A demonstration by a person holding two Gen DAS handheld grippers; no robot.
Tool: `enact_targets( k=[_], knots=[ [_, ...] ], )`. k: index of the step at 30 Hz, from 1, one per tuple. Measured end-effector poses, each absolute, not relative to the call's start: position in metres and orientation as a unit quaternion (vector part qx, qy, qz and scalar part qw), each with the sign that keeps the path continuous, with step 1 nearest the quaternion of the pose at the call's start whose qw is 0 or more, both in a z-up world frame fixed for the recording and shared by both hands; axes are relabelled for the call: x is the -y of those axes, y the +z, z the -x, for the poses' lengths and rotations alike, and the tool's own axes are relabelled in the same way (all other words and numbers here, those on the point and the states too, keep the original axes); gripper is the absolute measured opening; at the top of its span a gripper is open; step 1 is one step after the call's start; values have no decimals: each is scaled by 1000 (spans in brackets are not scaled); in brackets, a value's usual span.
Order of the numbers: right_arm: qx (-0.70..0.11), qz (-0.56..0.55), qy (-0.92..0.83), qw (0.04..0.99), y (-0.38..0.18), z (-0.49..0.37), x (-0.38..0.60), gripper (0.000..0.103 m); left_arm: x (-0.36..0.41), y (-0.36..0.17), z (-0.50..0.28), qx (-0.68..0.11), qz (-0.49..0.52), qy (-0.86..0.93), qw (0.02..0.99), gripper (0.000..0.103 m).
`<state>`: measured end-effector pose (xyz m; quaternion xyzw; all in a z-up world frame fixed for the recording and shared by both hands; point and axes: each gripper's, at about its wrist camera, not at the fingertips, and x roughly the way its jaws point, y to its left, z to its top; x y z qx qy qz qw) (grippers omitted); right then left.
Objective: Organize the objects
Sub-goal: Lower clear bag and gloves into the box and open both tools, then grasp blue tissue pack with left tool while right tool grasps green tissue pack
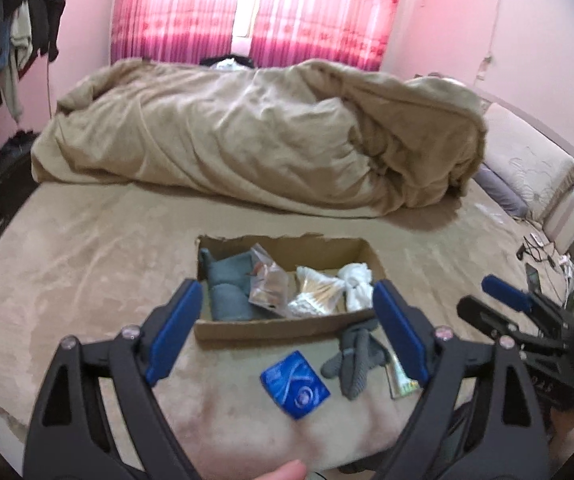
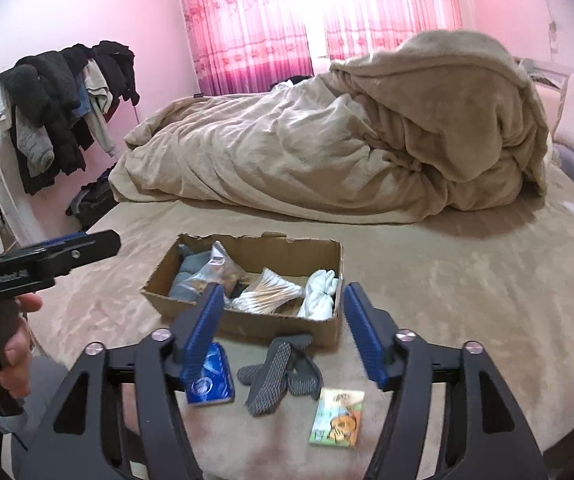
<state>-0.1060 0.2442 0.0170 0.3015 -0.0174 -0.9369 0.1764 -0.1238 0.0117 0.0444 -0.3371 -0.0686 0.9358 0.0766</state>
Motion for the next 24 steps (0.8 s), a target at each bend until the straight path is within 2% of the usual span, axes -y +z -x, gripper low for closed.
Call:
enact_targets(
  k=[3,7,11,24],
  knots=[
    [11,-295,-940,174,29,91,-245,70,-11,50,98,69,332,938,73,89],
    [8,-283,-944,171,44,68,-249,71,-15,47,63,60,332,939,60,96],
    [2,-287,-943,168,45,46,-255,75,-17,34,34,60,343,936,58,96],
    [12,-347,-927,139,-21,36,-281,75,-33,-42,47,69,396,914,60,96]
  ],
)
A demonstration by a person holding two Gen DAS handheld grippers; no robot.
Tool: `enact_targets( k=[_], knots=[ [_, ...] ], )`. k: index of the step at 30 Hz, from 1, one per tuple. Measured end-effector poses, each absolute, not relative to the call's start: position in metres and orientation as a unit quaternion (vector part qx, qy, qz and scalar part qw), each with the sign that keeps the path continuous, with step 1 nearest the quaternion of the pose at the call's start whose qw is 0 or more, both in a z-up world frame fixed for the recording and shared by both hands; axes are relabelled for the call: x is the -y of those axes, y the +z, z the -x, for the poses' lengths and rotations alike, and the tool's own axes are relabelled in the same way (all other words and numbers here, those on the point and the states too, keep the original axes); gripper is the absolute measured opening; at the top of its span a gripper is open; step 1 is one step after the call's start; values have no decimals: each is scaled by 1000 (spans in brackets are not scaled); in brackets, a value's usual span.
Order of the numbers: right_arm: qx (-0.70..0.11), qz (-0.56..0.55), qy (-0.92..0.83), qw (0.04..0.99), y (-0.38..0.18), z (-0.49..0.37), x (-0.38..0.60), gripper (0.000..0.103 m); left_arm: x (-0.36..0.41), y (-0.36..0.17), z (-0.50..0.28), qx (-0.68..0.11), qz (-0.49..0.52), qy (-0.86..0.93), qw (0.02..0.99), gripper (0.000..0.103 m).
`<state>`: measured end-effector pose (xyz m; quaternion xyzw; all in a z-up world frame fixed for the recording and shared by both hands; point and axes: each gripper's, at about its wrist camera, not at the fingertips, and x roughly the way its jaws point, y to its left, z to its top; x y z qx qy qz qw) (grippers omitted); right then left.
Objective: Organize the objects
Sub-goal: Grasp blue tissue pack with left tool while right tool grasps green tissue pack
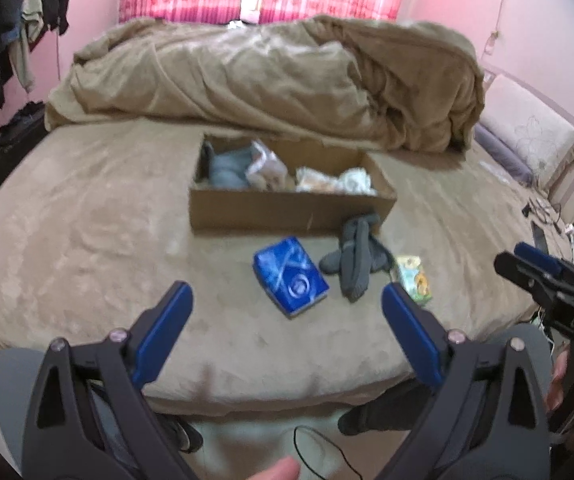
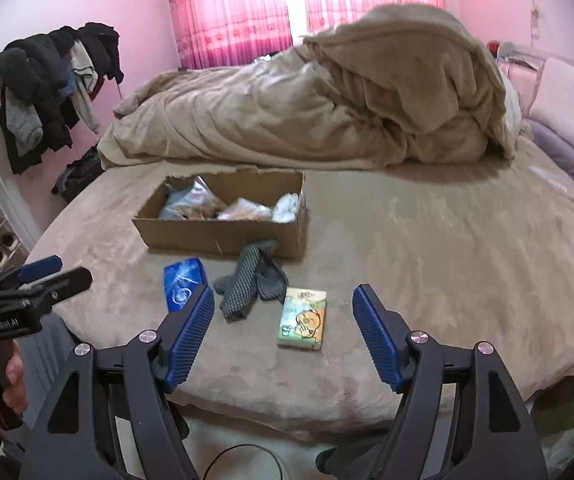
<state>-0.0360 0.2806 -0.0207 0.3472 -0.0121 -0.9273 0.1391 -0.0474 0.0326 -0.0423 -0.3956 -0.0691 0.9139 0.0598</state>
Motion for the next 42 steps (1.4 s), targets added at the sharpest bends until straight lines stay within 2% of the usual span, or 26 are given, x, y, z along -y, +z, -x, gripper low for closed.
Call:
enact_targets(
  k=[11,21,28,32,35,36,37,42],
  knots=[
    [5,-398,-906,140,-82,78,-271,75,-47,-104,95,67,449,890,48,96],
    [3,-431,-893,131,-122,104,-269,75,-51,-136,144,81,473,876,39,96],
    [0,-449,-885,123,-137,112,-270,75,-75,-157,160,21,494,868,30,96],
    [-6,-456,-882,117,-141,113,-270,67,-76,-158,158,13,488,872,30,96],
    [-7,-463,-878,120,-144,114,-269,54,-72,-155,156,17,486,873,35,92],
    [-7,-464,-878,121,-145,114,-269,48,-70,-154,155,19,484,874,34,85],
    [-9,-464,-878,121,-145,113,-268,48,-67,-151,154,19,482,876,34,77],
    [-3,-459,-880,124,-144,110,-270,48,-58,-146,147,27,471,881,40,63]
  ],
)
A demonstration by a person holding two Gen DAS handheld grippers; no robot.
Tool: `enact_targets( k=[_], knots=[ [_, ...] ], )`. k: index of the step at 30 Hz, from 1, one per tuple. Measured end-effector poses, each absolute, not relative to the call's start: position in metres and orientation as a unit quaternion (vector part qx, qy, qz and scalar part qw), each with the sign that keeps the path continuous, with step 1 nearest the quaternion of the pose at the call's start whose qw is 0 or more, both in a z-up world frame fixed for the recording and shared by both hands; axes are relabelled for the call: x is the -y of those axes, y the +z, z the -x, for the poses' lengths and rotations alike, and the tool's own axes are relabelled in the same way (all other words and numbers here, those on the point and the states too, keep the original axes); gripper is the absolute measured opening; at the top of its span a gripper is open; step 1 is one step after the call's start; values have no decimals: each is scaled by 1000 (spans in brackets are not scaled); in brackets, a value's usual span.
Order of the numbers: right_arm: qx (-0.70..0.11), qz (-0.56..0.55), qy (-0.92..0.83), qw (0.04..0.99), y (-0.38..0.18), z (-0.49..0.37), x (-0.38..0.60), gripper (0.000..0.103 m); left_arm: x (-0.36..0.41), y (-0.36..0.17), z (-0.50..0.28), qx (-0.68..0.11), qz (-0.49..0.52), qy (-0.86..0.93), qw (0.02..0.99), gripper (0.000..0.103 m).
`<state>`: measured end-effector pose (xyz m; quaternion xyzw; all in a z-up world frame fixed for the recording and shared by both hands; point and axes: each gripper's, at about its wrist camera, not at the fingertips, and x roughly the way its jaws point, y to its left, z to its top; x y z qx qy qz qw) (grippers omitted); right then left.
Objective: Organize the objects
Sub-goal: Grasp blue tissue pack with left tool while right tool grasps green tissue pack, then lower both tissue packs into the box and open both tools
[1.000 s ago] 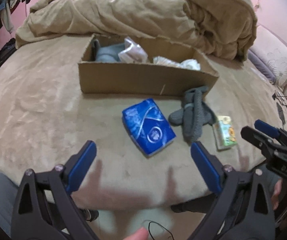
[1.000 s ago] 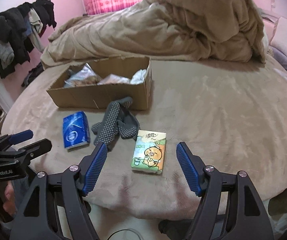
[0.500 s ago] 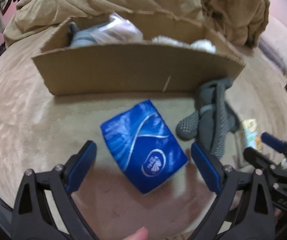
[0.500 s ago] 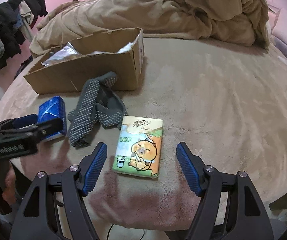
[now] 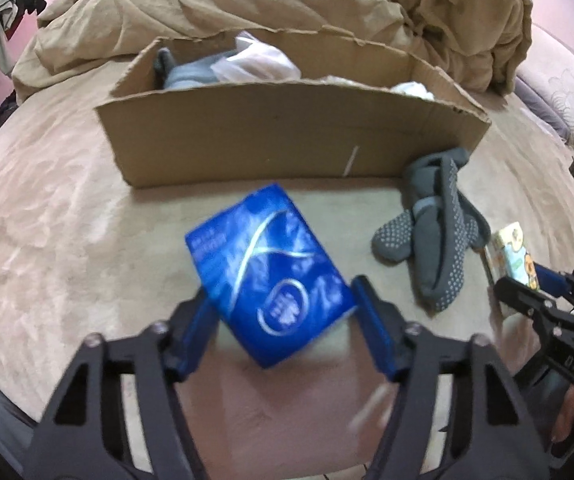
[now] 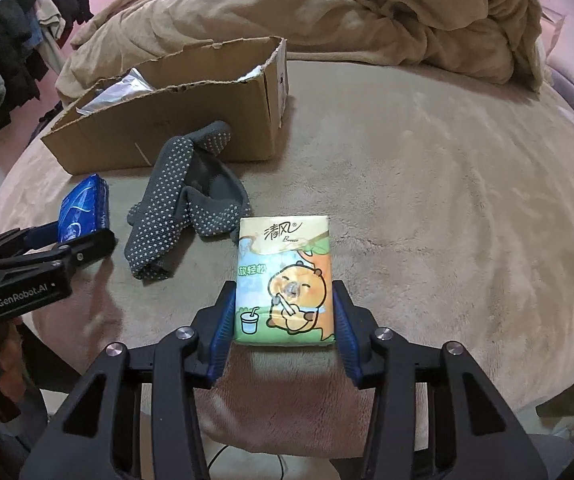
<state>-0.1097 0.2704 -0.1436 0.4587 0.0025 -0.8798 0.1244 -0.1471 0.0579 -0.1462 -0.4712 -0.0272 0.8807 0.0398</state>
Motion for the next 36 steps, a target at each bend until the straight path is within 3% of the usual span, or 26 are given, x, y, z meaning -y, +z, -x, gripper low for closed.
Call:
enact_targets(
  k=[9,20,36],
  knots=[
    [22,-440,-888,128,-123,90,-278,47,-47,-125,110,22,452,890,52,61],
    [24,-395,-906,147,-64,55,-272,47,-35,-54,71,40,401,913,67,61],
    [29,-327,-929,169,0,103,-265,48,-38,5,127,56,359,927,100,61]
  ],
)
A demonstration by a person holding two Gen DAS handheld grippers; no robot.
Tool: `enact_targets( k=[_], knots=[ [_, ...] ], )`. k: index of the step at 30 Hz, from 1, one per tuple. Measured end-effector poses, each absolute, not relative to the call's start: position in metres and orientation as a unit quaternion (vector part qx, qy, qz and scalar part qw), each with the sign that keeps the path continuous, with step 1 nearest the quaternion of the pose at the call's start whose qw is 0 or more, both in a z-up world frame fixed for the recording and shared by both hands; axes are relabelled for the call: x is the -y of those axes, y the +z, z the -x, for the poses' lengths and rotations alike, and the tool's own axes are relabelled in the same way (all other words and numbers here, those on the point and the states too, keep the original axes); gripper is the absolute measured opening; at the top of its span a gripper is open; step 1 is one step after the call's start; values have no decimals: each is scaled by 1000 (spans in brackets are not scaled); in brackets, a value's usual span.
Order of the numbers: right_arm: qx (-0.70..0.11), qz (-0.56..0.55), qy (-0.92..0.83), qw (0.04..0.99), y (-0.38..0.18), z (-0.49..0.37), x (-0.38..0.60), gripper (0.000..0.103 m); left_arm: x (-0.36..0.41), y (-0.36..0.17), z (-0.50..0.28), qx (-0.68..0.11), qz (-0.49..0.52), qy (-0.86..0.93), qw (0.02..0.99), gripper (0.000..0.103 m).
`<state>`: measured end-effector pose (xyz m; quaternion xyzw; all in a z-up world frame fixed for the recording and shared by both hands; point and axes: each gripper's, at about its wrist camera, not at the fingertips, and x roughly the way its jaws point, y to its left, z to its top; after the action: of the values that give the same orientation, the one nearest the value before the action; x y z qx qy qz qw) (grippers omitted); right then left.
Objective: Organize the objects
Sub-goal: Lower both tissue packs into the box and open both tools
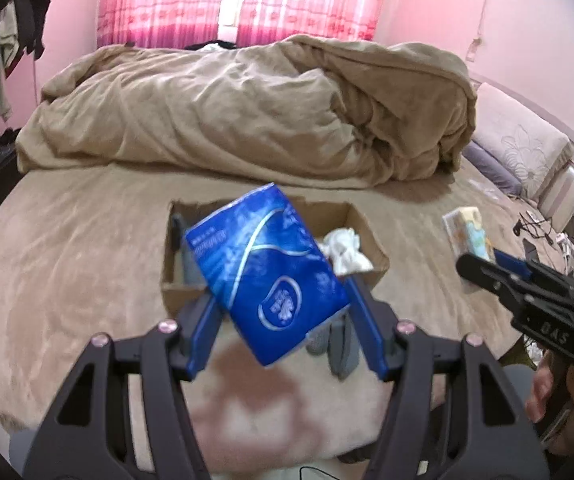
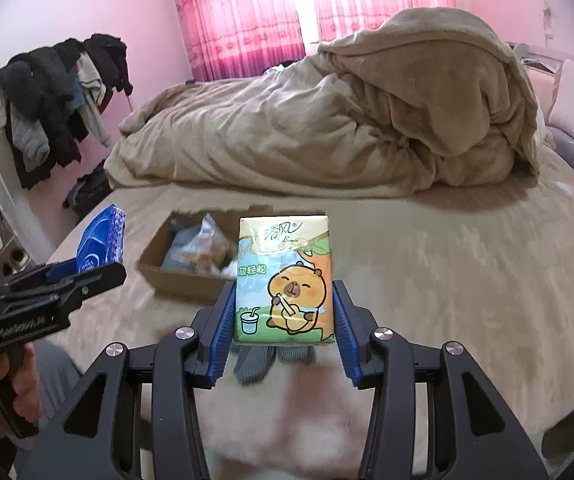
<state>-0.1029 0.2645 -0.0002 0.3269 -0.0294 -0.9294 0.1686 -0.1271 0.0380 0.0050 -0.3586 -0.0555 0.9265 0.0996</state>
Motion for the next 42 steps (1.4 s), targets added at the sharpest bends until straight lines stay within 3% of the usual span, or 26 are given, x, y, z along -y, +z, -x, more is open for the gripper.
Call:
enact_targets(
  k=[11,20,23,26,35,38,40,42],
  knots=[
    [51,-336,-926,165,-23,180,-259,47,-71,-29,215,-1,382,912,149,62],
    [45,-352,-921,162,-42,213,-256,48,-70,-70,282,14,430,887,166,65],
    [42,-358,-919,161,-49,221,-252,48,-65,-75,285,14,436,885,162,67],
    [41,-366,-915,163,-55,228,-245,48,-59,-72,278,15,429,888,163,79],
    [29,-387,-904,179,-67,247,-211,48,-24,-45,239,26,405,905,126,80],
    [29,-400,-897,183,-71,249,-204,57,-10,-31,220,32,393,912,112,80],
    [26,-391,-903,178,-65,241,-203,69,-3,-22,208,35,385,916,104,80],
    [21,-385,-906,178,-59,231,-203,69,4,-14,196,36,376,921,91,80]
  ],
)
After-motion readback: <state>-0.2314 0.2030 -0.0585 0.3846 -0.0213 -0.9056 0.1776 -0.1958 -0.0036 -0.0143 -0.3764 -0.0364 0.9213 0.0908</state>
